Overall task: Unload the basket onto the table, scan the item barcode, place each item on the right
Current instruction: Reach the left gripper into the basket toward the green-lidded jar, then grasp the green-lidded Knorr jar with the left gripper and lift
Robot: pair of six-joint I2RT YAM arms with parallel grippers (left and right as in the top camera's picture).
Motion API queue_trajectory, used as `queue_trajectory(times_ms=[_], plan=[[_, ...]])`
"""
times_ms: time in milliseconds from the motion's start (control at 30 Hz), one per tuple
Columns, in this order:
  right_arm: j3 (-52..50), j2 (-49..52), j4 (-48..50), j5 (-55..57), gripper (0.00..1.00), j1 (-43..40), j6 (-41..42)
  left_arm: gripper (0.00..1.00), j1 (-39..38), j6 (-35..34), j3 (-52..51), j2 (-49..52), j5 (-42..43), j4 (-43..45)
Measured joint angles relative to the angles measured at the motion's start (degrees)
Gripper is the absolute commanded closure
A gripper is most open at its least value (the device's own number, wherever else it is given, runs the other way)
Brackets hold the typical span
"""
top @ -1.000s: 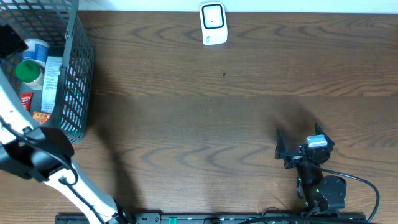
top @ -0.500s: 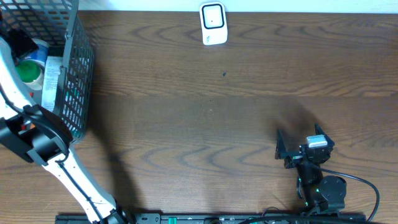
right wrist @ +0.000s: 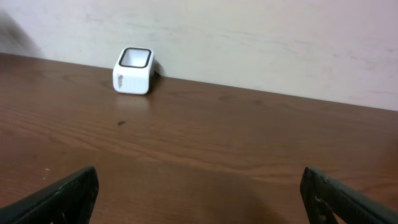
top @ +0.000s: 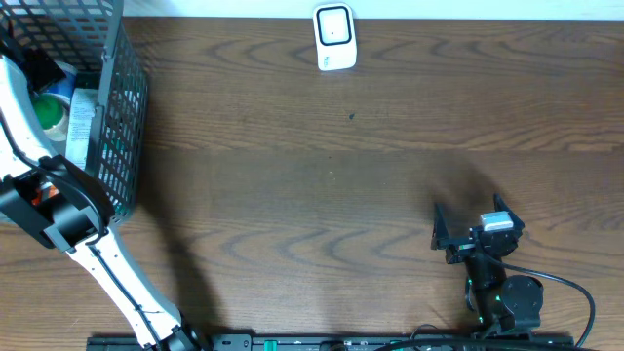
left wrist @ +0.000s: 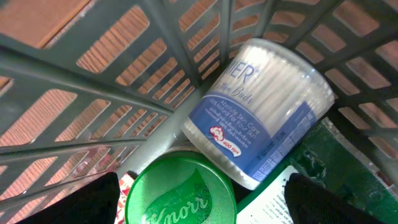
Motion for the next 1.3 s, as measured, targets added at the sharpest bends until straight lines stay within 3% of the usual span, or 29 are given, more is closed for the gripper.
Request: queue_trajectory(times_ms=[567,633,800,1300], plan=[[0.00,0.00,0.02,0.00,0.01,0.00,0.00,0.15,1.22,0.00,-4.81,0.02,0.00,-0.72],[0.00,0.00,0.02,0.00,0.01,0.00,0.00,0.20,1.22,0.00,-5.25,0.04,0.00,-0.72],[0.00,0.00,0.00,0.00,0.01,0.00,0.00,0.46,1.22,-0.04,-5.27,0.04,0.02,-0.20],[0.00,0.00,0.02,0.00,0.01,0.00,0.00,0.46,1.57,-0.20,-5.77,-1.36,1.84,0.09]])
